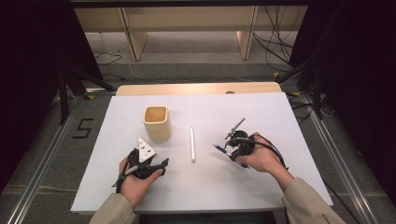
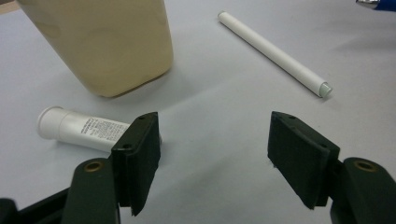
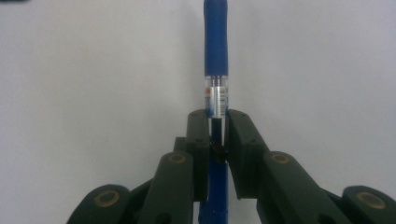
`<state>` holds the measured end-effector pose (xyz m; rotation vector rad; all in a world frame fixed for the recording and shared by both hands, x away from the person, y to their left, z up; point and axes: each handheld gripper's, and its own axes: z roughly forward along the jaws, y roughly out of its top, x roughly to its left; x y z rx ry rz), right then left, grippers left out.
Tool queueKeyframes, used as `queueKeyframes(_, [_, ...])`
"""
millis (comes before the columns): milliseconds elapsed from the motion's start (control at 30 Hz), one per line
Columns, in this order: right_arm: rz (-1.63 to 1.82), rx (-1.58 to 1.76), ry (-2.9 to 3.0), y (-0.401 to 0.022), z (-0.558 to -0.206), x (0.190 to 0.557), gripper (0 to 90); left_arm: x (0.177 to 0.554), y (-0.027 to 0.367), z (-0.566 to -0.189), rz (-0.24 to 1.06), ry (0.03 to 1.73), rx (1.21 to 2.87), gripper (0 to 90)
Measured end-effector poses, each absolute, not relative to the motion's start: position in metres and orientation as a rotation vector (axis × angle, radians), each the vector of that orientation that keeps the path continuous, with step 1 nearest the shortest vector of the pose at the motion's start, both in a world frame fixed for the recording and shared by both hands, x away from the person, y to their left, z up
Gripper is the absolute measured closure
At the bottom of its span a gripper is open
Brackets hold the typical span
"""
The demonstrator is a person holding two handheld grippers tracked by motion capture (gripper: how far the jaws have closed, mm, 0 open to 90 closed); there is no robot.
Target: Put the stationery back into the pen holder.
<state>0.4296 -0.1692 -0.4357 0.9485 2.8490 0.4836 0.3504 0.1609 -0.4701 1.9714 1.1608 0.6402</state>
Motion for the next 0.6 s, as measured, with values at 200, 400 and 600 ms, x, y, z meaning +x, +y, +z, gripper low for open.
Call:
queueKeyframes(200, [0.638,0.971,2.751,-0.169,-0.428,0.43,79.7,0.35,0.161,-0.47,0.642,1.162,1.971,34.5])
queueKeyframes(400, [0.789,0.993,2.654,-0.172,-0.423,0.43,79.7,0.35,0.161,-0.47,0.642,1.158,1.969,34.4])
queueKeyframes(600, [0.909,0.98,2.574,-0.173,-0.419,0.43,79.7,0.35,0.162,-0.47,0.645,1.158,1.971,34.4])
